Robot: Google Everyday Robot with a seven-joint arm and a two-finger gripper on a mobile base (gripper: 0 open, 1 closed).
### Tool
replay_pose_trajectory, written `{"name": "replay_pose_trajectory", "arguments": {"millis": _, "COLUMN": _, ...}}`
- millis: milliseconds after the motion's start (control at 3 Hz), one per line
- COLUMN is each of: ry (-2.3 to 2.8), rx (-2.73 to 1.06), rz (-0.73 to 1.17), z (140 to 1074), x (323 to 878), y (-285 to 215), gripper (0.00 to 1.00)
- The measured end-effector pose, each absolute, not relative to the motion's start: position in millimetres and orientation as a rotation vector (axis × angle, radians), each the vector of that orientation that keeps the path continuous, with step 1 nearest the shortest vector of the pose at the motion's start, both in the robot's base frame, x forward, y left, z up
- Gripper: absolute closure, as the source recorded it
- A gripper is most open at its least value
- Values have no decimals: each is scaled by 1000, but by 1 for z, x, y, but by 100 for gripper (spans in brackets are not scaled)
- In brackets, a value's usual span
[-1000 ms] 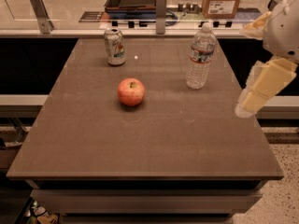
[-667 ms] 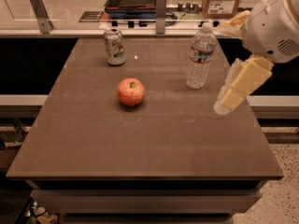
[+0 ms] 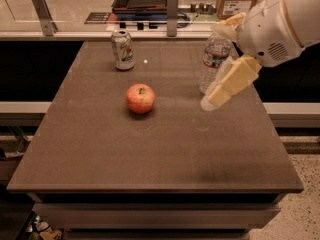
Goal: Pick 7up can
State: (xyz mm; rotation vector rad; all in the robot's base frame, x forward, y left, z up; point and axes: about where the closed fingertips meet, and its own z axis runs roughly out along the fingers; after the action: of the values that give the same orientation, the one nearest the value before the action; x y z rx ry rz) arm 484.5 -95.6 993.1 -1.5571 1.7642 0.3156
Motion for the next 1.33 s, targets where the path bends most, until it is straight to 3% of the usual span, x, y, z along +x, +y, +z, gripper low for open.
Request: {"name": "replay_pose_trajectory", "arguments": {"millis": 1333, "ry": 1856, "rx": -1158, "rz": 273, "z": 984, "x": 555, "y": -56, "gripper": 0}}
